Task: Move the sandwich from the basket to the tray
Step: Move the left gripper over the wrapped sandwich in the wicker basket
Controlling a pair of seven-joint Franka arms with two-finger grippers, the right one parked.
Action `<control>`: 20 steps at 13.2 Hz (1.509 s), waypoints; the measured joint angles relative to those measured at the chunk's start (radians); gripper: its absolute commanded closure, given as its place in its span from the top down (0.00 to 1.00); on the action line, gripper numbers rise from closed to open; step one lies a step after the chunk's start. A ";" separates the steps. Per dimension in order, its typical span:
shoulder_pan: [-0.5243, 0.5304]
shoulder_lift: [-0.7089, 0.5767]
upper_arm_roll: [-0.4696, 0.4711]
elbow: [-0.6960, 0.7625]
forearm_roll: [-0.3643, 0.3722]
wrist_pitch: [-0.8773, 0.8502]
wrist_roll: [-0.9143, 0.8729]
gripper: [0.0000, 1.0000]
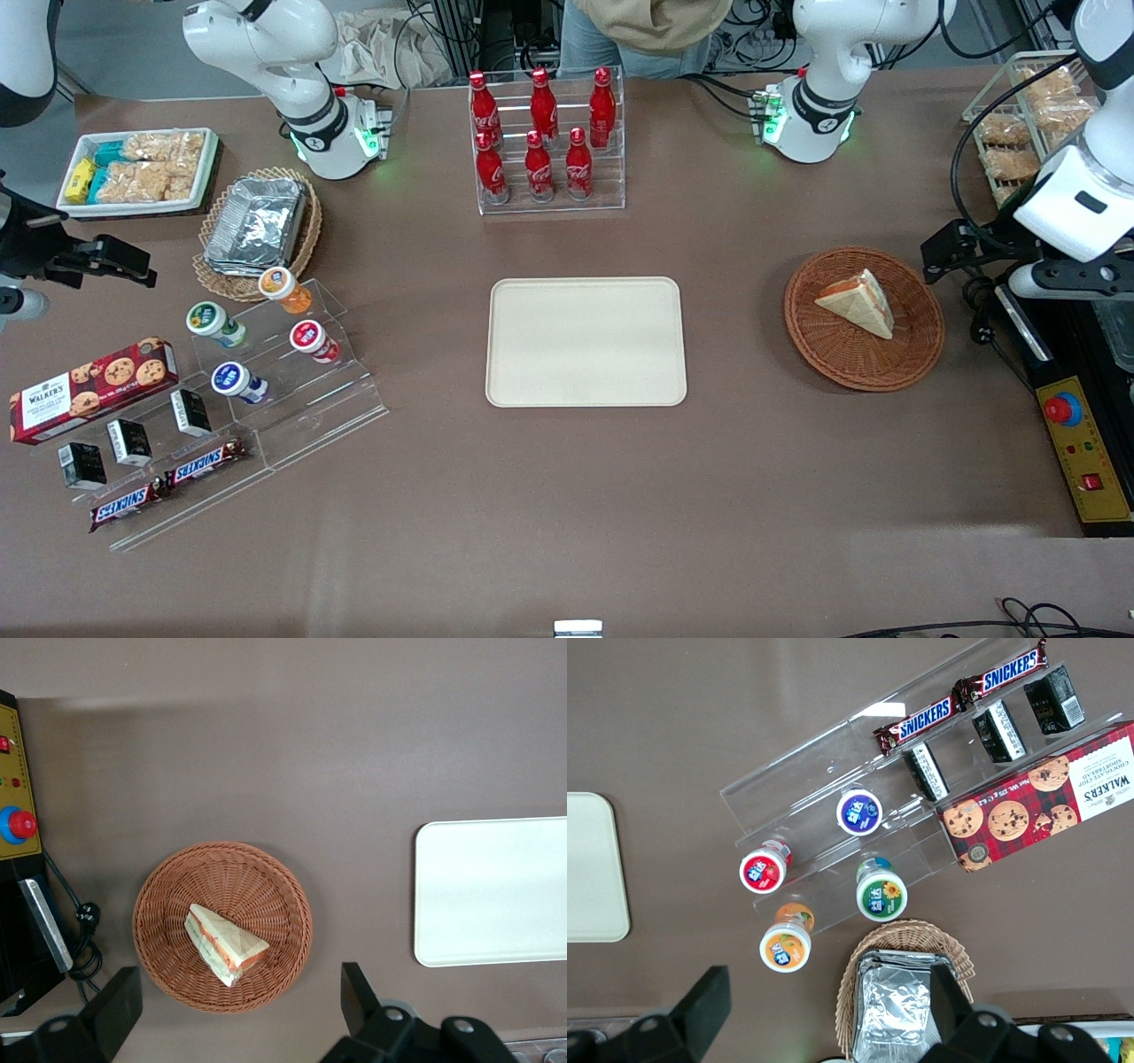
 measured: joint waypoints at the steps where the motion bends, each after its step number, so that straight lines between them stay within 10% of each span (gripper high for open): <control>1: 0.000 0.000 0.000 0.000 0.000 0.000 0.000 1.00; 8: 0.002 0.000 0.002 0.000 0.000 0.000 -0.038 1.00; 20: 0.006 -0.137 0.005 -0.350 0.000 0.136 -0.807 1.00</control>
